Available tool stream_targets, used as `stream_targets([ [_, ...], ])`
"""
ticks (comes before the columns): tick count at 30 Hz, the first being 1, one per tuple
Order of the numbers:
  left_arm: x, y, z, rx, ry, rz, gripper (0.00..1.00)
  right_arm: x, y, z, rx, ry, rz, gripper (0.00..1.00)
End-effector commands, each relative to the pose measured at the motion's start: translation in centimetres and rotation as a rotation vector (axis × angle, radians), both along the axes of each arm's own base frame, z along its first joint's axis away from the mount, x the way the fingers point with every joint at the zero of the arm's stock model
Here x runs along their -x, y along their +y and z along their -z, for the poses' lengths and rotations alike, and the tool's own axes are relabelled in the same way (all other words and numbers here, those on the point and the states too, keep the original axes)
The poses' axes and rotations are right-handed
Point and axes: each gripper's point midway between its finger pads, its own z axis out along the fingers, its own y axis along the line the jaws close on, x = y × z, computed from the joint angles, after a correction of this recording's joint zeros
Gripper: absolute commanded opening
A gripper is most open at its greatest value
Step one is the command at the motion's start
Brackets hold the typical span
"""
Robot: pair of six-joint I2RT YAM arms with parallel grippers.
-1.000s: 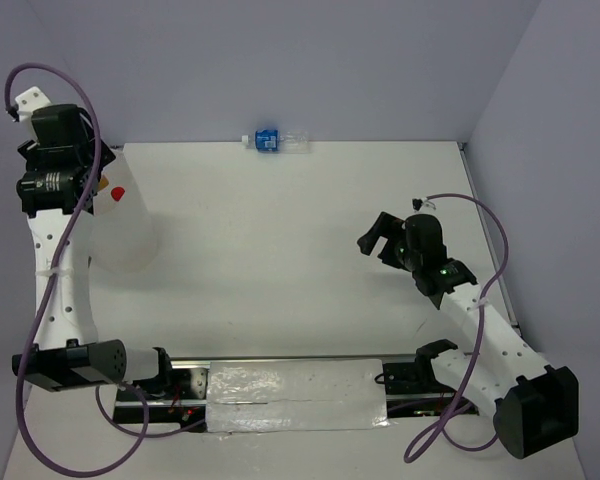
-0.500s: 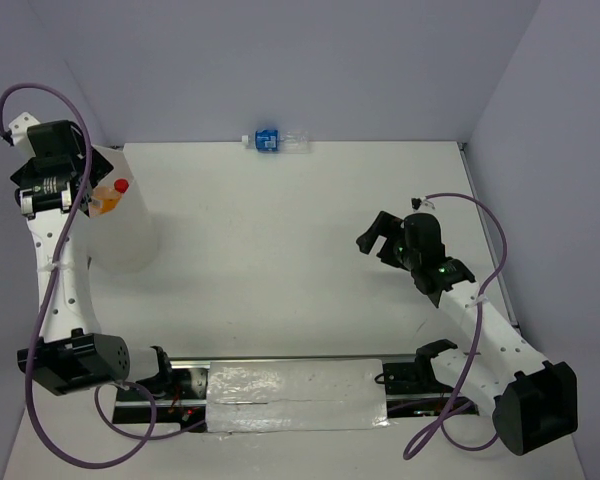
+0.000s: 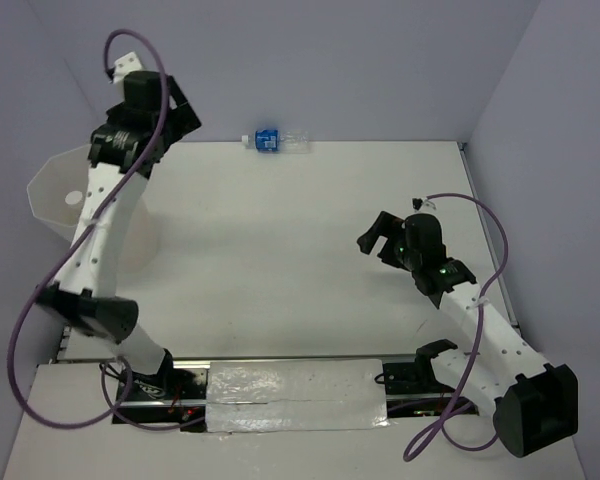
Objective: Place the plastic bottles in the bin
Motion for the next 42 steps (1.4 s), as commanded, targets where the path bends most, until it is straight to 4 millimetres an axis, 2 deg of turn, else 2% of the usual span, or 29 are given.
stream_targets([
  [1,-3.7,-4.1,1.6,0.061,0.042,0.026,0.97,-0.3,-0.2,-2.6,-0.006,-0.069,0.013,1.00],
  [3,-5.2,-6.1,2.1,0.080,0.055,0.050,0.98,-0.2,-0.5,-2.7,0.003,-0.075,0.025,1.00],
  [4,-6.5,-7.8,2.8,0.104,0.062,0.057,0.98,-0.1,-0.6,-2.7,0.006,-0.073,0.027,0.99],
  [5,-7.7,-9.0,4.3,0.115,0.085,0.067,0.99,-0.1,-0.8,-2.7,0.010,-0.074,0.033,1.00],
  [6,-8.2,-9.9,4.6,0.154,0.081,0.070,0.99,0.1,-0.8,-2.6,0.015,-0.068,0.033,1.00],
  [8,-9.4,-11.5,5.2,0.217,0.070,0.103,0.99,0.2,-1.0,-2.7,0.017,-0.071,0.039,1.00],
  [11,-11.8,-13.7,8.1,0.311,0.082,0.113,0.99,0.3,-1.0,-2.7,0.019,-0.070,0.039,1.00],
  [13,-13.0,-14.8,8.9,0.380,0.071,0.107,0.99,0.2,-1.0,-2.7,0.019,-0.067,0.034,1.00],
  [14,-14.3,-15.5,9.9,0.410,0.061,0.105,0.99,0.2,-0.9,-2.6,0.022,-0.060,0.031,1.00],
  [18,-17.2,-18.8,10.6,0.623,0.006,0.131,1.00,-0.1,-1.5,-3.0,0.057,-0.052,0.054,1.00],
  [25,-22.3,-18.9,15.4,0.821,-0.061,-0.021,1.00,0.3,-1.5,-3.2,0.053,-0.040,0.048,1.00],
  [26,-23.1,-19.1,17.1,0.850,-0.056,-0.048,0.99,0.5,-1.5,-3.0,0.052,-0.032,0.048,1.00],
  [27,-23.8,-19.0,17.3,0.873,-0.078,-0.056,1.00,0.5,-1.4,-2.9,0.046,-0.029,0.045,1.00],
  [28,-24.4,-19.1,18.9,0.889,-0.073,-0.079,1.00,0.7,-1.2,-2.8,0.040,-0.024,0.037,1.00],
  [30,-25.5,-19.0,19.9,0.916,-0.100,-0.093,1.00,0.8,-1.1,-2.6,0.034,-0.012,0.030,1.00],
  [31,-26.0,-19.2,21.4,0.928,-0.095,-0.099,0.99,0.9,-1.0,-2.5,0.032,-0.006,0.027,1.00],
  [34,-27.4,-18.9,23.9,0.987,-0.127,-0.124,0.99,1.0,-0.8,-2.1,0.032,0.012,0.019,1.00],
  [37,-29.6,-18.8,24.4,1.029,-0.189,-0.084,1.00,0.9,-0.8,-1.6,0.043,0.033,0.014,1.00],
  [38,-30.0,-18.8,26.6,1.025,-0.172,-0.091,1.00,0.9,-0.7,-1.4,0.044,0.039,0.011,1.00],
  [41,-31.0,-18.3,26.9,1.063,-0.215,-0.089,0.98,0.8,-0.5,-0.4,0.050,0.072,0.003,1.00],
  [42,-31.1,-18.3,27.8,1.072,-0.215,-0.089,0.98,0.8,-0.5,-0.1,0.054,0.081,-0.001,1.00],
])
